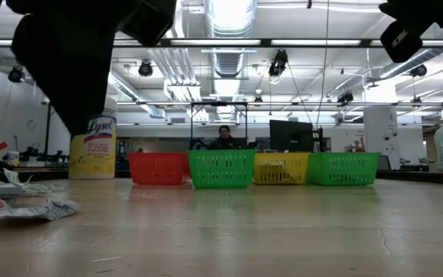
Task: Pick & Place First Aid Supplies
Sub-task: Put the alcohol pad into the yellow basket
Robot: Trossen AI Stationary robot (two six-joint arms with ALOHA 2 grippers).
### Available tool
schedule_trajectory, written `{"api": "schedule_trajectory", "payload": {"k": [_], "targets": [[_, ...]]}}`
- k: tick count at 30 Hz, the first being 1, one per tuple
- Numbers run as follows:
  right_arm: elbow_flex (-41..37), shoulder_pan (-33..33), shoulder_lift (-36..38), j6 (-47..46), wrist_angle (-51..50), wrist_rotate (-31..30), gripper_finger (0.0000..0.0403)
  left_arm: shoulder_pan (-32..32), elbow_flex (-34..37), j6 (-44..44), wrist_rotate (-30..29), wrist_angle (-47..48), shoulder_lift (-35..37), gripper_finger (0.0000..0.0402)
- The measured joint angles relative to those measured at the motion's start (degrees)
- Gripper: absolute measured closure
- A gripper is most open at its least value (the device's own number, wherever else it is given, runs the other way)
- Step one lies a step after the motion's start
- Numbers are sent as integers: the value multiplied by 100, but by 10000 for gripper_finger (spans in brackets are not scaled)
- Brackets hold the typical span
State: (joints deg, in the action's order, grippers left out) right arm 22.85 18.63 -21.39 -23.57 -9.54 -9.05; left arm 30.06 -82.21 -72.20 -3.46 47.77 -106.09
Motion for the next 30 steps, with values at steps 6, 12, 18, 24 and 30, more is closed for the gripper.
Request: {"api": "schedule_trajectory", "payload": {"k": [6, 12, 18, 24, 30], "targets": [[-2, 0, 0, 4, -4, -1, 351, 0, 7, -918, 122, 48, -133, 221], [-4, 0, -4, 22, -9, -1, 351, 0, 96, -1670, 150, 26, -214, 221], [-4, -2, -4, 22, -11, -1, 351, -4, 217, -2246, 437, 2, -295, 221], [-4, -2, -4, 20, -13, -1, 351, -22, 289, -2377, 438, -259, -301, 221], [-4, 0, -4, 17, -13, -1, 351, -87, 291, -2385, 391, -270, -301, 221]]}}
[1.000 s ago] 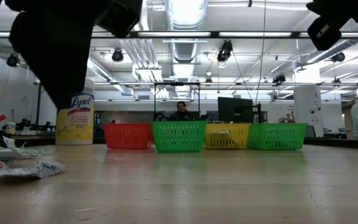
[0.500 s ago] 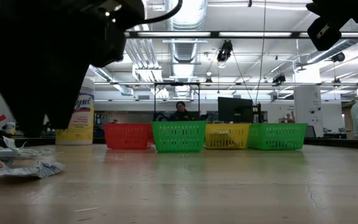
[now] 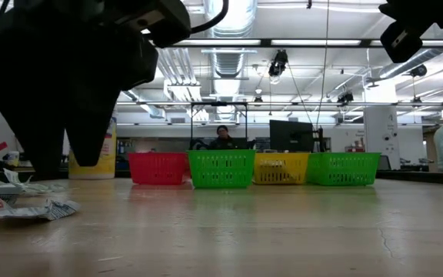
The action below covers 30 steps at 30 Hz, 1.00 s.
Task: Pick & Place First Aid Supplies
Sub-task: Put the alcohol pad into the yellow basket
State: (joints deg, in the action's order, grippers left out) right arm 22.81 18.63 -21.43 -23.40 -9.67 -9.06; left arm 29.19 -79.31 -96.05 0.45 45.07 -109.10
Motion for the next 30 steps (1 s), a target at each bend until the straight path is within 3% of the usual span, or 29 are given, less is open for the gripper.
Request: {"api": "schedule_trajectory", "payload": {"k": [9, 23, 30], "targets": [[0, 0, 0, 0, -2, 0, 351, -46, 0, -58, 13, -115, -35, 221], [-2, -2, -2, -12, -42, -2, 351, -100, -9, -136, 499, -351, -520, 222], [-2, 0, -2, -13, -42, -2, 351, -123, -9, 26, 453, -411, -522, 278]]}}
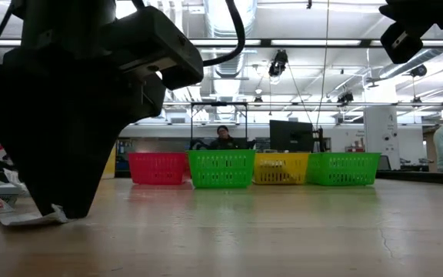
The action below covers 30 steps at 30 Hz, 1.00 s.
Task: Pick & Place First Aid Supplies
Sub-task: Put the alcohol pad into the yellow basket
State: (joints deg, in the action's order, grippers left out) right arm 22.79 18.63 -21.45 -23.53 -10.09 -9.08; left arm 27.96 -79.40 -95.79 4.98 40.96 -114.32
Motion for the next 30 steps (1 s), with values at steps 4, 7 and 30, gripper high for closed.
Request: {"api": "schedule_trajectory", "payload": {"k": [4, 7, 30], "targets": [[0, -1, 0, 2, -2, 0, 351, -11, 2, 86, -115, -35, 0, 325], [0, -2, 0, 9, -2, 0, 351, -17, 2, 123, -163, -57, 0, 358], [0, -2, -2, -2, -2, 0, 351, -290, -161, 1338, -419, -689, 212, 401]]}}
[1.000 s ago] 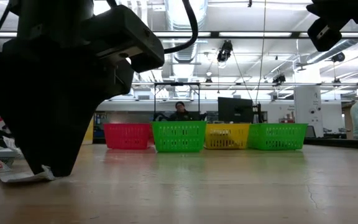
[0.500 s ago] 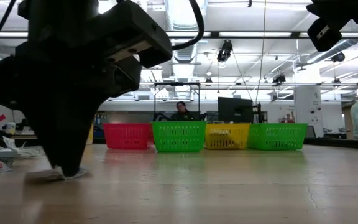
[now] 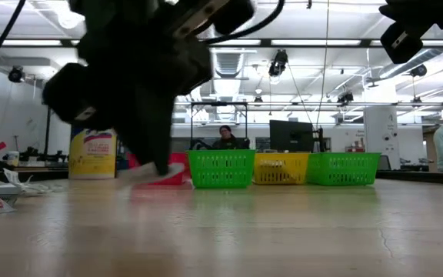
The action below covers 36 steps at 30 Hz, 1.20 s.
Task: Pick & Place First Aid Supplies
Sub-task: Put the alcohol pad into the yellow basket
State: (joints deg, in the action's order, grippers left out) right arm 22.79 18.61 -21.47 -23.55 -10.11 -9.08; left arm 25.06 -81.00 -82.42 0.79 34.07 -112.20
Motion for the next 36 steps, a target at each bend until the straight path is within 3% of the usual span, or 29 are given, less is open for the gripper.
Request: {"api": "schedule_trajectory", "payload": {"k": [15, 26, 36], "targets": [[0, 0, -30, 1, -7, 0, 351, -443, -121, 1706, -103, -1760, 349, 401], [0, 2, -218, 18, -11, 0, 351, -827, -123, 3370, 524, -3966, 349, 401], [0, 0, -662, 528, 98, 2, 351, -1353, -123, 4061, 1414, -4895, 349, 401]]}}
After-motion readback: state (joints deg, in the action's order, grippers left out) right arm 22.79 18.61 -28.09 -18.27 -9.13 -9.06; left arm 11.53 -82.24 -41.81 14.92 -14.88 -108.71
